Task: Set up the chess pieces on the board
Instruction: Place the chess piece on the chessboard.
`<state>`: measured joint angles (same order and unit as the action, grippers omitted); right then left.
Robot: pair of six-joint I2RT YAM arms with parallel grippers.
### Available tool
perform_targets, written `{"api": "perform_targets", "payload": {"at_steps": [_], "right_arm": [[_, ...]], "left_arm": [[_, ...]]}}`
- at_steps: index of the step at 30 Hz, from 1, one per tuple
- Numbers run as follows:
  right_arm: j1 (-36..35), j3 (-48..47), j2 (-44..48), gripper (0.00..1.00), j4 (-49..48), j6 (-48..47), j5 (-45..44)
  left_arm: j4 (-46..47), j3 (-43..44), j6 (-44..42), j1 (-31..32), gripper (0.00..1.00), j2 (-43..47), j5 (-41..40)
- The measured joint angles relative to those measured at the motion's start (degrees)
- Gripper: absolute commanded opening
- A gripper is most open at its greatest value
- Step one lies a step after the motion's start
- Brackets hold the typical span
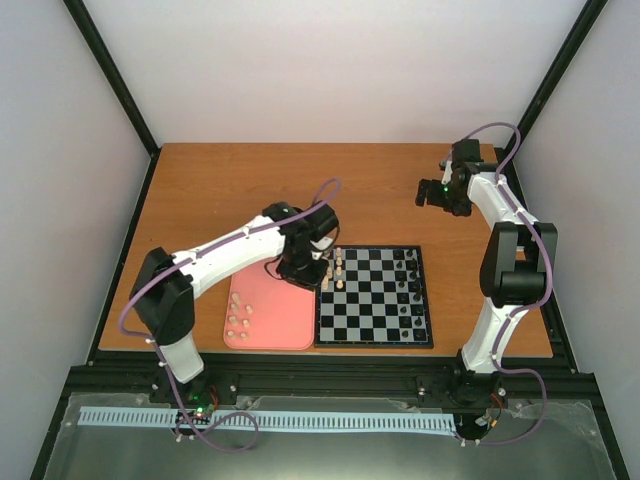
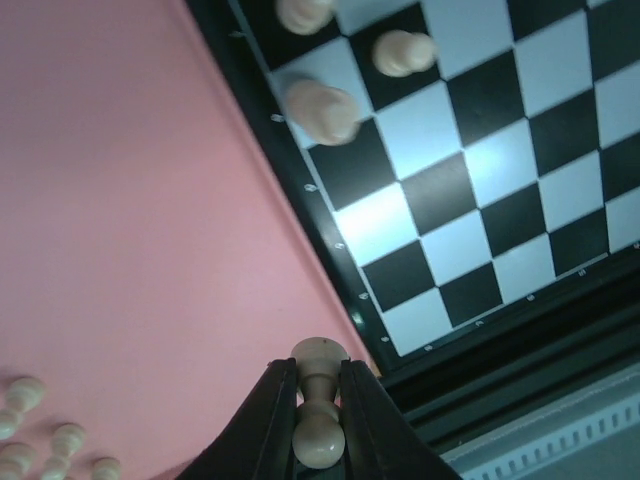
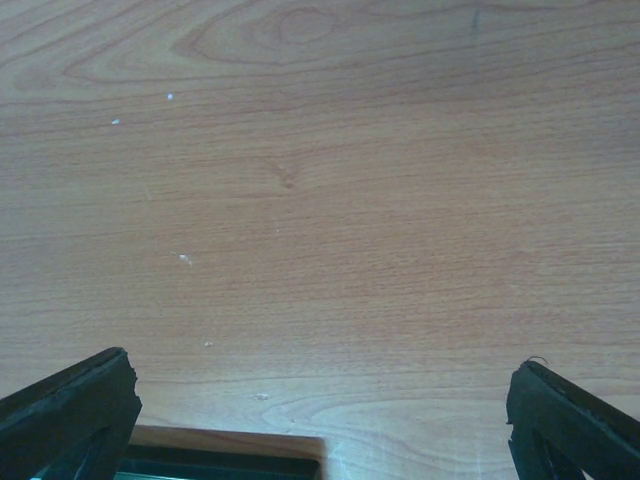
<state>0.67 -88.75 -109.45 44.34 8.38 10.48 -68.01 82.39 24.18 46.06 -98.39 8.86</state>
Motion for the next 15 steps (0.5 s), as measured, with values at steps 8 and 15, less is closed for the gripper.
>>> {"api": "perform_targets", "payload": {"at_steps": [8,15], "right_arm": [[0.0,0.2,1.3,1.0,0.2,0.0,-1.9],[0.0,0.2,1.9,1.0,0.3,-0.2,-2.2]], "left_arm": [[-2.0,7.1,-1.9,6.8,0.11,-7.1,0.4],[-1.5,11.9,-3.0,9.1,0.09,-14.1,-0.8]]}}
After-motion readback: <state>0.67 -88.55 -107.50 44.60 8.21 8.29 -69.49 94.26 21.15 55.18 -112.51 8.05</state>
